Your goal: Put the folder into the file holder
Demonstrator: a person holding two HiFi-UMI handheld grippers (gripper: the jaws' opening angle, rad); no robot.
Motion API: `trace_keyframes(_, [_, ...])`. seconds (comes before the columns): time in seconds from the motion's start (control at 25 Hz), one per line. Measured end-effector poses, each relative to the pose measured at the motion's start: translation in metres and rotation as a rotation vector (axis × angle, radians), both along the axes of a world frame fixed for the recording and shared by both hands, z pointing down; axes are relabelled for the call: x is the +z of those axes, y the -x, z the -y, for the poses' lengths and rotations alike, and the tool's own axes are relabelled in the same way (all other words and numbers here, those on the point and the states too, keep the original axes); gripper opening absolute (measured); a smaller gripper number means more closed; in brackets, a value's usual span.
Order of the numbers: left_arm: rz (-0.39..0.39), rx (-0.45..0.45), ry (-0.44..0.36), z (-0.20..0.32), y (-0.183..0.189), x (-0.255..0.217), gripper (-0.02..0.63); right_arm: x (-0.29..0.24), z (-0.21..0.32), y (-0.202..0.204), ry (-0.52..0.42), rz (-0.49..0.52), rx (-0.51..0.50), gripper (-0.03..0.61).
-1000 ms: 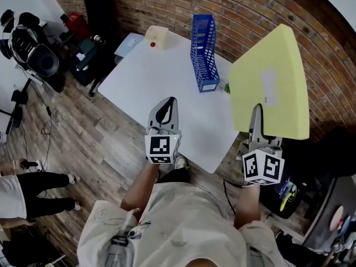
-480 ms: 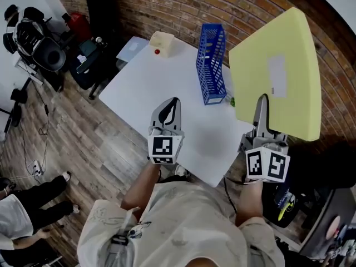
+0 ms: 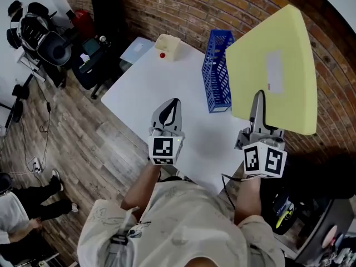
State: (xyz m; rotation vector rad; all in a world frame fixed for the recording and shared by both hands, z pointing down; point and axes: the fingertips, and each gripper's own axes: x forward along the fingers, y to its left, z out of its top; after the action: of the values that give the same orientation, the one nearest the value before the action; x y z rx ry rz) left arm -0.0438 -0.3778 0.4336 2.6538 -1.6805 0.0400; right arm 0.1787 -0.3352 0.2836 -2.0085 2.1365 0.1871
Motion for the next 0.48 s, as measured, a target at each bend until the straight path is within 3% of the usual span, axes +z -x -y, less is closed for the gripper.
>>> trace_keyframes(0.48, [0.004, -0.025, 0.022, 0.017, 0.009, 0.013, 0.015, 0.029, 0.041, 0.011, 0.070, -0.008, -0.008, 0.150])
